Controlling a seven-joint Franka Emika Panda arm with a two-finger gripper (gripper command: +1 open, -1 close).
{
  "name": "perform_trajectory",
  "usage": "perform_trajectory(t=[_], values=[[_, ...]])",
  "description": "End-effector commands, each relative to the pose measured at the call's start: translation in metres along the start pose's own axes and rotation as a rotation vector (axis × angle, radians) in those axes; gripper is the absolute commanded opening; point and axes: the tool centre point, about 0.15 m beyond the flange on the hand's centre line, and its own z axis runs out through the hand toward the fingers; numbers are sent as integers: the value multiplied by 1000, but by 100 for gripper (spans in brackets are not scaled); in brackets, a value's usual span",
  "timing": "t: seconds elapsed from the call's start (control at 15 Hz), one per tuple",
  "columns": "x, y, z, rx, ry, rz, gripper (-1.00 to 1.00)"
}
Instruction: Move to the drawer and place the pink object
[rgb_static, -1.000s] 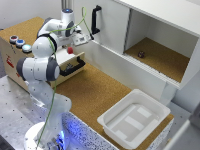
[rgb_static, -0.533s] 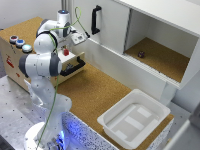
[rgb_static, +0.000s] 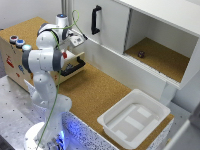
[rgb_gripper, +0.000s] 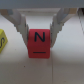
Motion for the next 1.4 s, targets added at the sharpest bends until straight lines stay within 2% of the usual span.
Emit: perform_trajectory(t=[0.0,0.2,0.4,0.6,0.73,1.33], values=[[-13,-12,-32,-51,68,26,100],[-18,-17,-48,-64,76,52,100],[-29,-16,-61,-42,70,104,100],[-58,-35,-72,-34,30,157,100],[-77,-43,-74,-12,35,184,100],[-116,-31,-83,-58,23,298,100]])
